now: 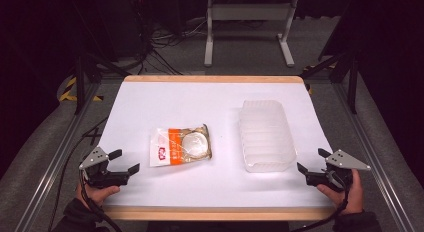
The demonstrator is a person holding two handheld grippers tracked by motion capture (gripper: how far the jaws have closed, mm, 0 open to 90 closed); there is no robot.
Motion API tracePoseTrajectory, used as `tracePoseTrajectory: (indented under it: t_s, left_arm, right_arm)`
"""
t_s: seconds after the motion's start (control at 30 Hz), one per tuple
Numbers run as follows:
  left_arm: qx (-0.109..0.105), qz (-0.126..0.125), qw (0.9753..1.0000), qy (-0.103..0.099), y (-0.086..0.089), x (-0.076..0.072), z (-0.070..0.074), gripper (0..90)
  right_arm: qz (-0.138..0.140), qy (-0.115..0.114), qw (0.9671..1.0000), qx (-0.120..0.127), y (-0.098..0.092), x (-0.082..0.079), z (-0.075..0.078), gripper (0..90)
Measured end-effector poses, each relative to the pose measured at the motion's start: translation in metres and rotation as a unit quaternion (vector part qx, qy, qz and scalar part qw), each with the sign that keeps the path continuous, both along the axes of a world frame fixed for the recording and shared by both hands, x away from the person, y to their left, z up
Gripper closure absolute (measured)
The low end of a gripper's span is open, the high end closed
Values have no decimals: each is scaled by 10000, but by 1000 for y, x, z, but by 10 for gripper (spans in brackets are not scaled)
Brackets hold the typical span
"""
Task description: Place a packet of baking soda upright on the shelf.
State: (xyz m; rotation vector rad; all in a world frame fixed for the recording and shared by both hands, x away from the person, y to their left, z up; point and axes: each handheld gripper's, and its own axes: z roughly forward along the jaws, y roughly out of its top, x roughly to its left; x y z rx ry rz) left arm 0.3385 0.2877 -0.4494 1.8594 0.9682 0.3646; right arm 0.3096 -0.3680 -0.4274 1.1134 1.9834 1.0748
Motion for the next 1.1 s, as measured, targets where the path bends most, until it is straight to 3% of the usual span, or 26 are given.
tracePoseTrajectory:
  t_s: [0.1,0.4,0.6,0.73,0.97,1.1]
  left_arm:
    - [-39,14,9999,164,-2,1,-1,103]
    - [-64,62,9991,403,-4,3,-1,101]
    - [8,-126,9982,578,-15,6,-3,101]
    - [-44,-190,9977,642,-21,9,-3,99]
    - [-201,-535,9955,752,-43,21,4,97]
    - [-158,-457,9949,883,-54,27,3,96]
  right_arm:
    - [25,28,10000,-41,2,1,-1,106]
    - [99,40,9998,-142,7,0,-1,106]
    - [109,57,9999,-112,6,0,-2,106]
    - [165,71,9997,-136,8,0,-2,106]
    - [186,92,9997,-152,9,0,-2,106]
    - [205,94,9996,-157,10,0,-2,106]
